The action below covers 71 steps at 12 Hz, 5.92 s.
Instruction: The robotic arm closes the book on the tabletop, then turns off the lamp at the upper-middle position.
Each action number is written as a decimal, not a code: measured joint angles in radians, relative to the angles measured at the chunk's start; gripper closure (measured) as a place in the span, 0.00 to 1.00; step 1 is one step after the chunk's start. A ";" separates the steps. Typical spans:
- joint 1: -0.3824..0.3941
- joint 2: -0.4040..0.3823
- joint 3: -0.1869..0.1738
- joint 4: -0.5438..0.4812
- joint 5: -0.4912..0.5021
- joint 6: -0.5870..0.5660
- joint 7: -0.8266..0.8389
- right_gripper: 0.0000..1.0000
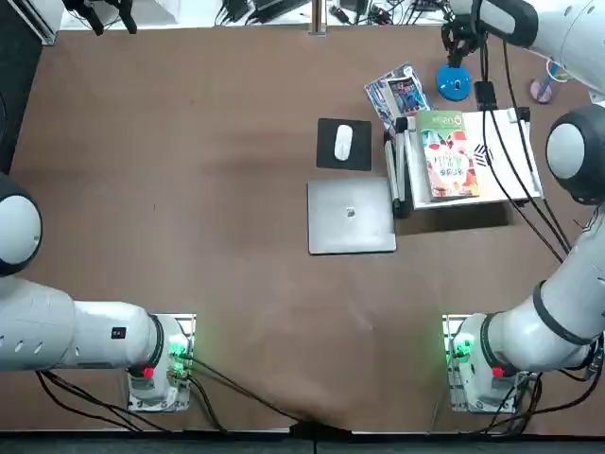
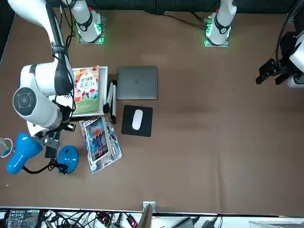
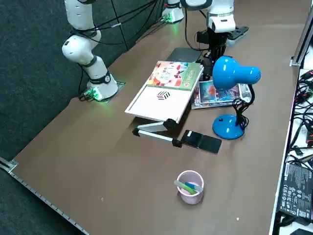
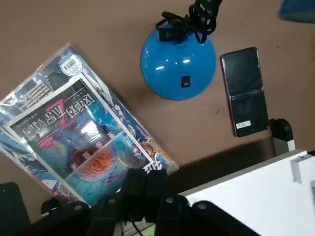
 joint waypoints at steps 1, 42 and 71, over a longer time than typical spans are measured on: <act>0.000 0.000 0.000 -0.008 -0.002 0.010 0.004 0.99; -0.017 0.110 -0.036 -0.218 -0.462 0.555 0.544 0.99; -0.064 0.193 -0.039 -0.220 -0.491 0.699 0.544 0.99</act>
